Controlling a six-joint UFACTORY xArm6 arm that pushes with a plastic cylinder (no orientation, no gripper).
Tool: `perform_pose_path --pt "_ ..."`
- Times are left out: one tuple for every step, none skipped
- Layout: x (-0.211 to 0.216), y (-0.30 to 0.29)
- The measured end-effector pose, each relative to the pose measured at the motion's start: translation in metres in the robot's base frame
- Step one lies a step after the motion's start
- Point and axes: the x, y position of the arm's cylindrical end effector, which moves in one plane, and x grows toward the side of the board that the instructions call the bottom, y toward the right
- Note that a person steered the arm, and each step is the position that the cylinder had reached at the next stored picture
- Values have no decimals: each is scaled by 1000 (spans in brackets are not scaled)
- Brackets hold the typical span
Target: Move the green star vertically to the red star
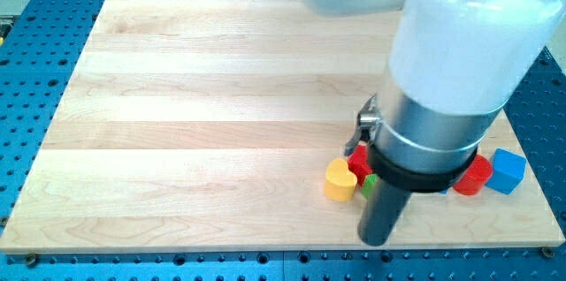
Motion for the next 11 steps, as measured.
perform_pose_path --pt "-4 -19" --pt "-14 -21" --pt "0 -12" --pt "0 -11" --pt "-19 19" --pt "-19 36" --pt "-19 33" --pt "-33 32" --pt "-122 20" --pt "-182 -12" --pt "-183 -28"
